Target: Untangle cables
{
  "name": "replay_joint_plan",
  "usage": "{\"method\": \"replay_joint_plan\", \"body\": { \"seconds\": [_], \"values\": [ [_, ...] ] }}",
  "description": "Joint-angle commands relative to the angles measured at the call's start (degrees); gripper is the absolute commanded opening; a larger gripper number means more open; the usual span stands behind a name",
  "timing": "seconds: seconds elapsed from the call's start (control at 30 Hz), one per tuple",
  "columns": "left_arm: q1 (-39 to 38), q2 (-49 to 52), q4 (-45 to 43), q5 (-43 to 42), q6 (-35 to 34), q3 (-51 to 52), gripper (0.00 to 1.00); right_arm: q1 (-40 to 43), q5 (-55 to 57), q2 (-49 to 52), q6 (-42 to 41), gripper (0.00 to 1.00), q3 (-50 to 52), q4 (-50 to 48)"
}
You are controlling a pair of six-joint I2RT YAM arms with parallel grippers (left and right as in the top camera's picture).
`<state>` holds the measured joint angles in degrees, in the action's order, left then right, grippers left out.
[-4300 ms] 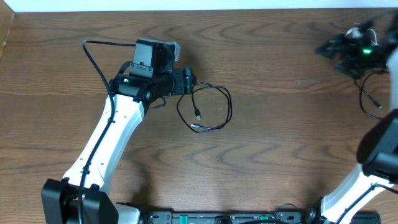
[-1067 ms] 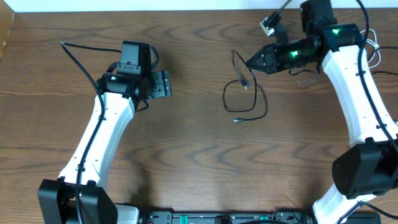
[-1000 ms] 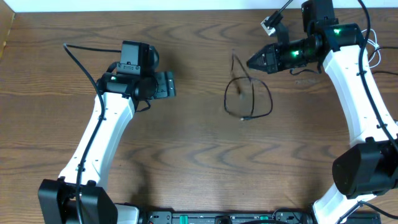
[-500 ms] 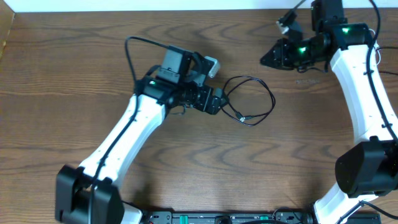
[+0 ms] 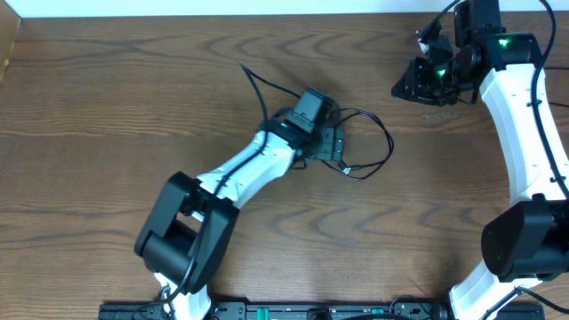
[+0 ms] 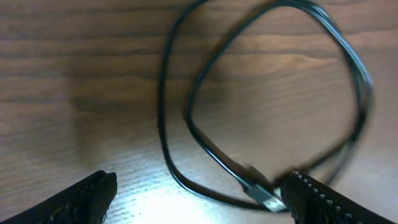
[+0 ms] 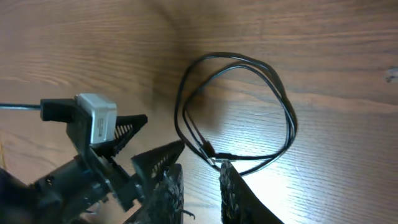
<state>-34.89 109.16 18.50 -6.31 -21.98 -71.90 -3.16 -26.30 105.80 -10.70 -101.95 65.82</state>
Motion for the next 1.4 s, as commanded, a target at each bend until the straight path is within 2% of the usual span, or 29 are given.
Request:
{"method": "replay_joint_plan", "body": {
  "seconds": [0.0,0.23,0.47,0.57,0.67,0.77,0.93,0.97,1.0,1.03,1.17,1.37],
  "values": [
    [-2.2,2.0,-1.6,13.8,-3.4,-0.3,0.89,0.1,1.2,-1.0,-0.4,0.16,-0.4,0.3],
    [-2.8,6.7,-3.5,15.8,-7.5,-0.3,0.79,0.1,1.4,-1.0,0.5,0.16,-0.4,0.4],
    [-4.0,7.3,-6.6,12.9,-7.7,-0.3,0.77,0.1,2.4,-1.0,0.5,0.16,-0.4,0.9],
    [-4.3,7.5,-6.4,11.2,-8.8,-0.3,0.76,0.1,2.4,-1.0,1.2,0.16,-0.3,0.9],
    [-4.3,7.8,-3.8,11.2,-11.5,-0.3,0.70,0.1,2.4,-1.0,1.4,0.16,-0.3,0.9],
    [-4.3,8.6,1.6,11.2,-15.5,-0.3,0.63,0.1,3.1,-1.0,1.6,0.15,-0.3,1.1],
    [-4.3,9.5,1.8,11.2,-15.5,-0.3,0.45,0.1,3.9,-1.0,1.6,0.15,-0.3,1.3],
    [-4.3,9.5,1.8,11.2,-15.5,-0.3,0.26,0.1,3.9,-1.0,1.6,0.15,-0.3,1.3],
    [-4.3,9.5,1.8,11.2,-15.5,-0.3,0.13,0.1,3.8,-1.0,1.6,0.15,-0.3,1.4],
    [-4.3,9.5,1.8,11.2,-15.5,-0.3,0.08,0.1,3.8,-1.0,1.6,0.15,-0.3,1.5],
    [-3.9,8.2,1.6,11.3,-15.1,-0.3,0.07,0.1,3.7,-1.0,1.6,0.15,-0.3,2.1],
    [-2.9,-2.2,2.0,10.5,-6.6,-0.3,0.07,0.1,3.7,-1.0,2.2,0.15,-0.3,2.3]
  ]
}}
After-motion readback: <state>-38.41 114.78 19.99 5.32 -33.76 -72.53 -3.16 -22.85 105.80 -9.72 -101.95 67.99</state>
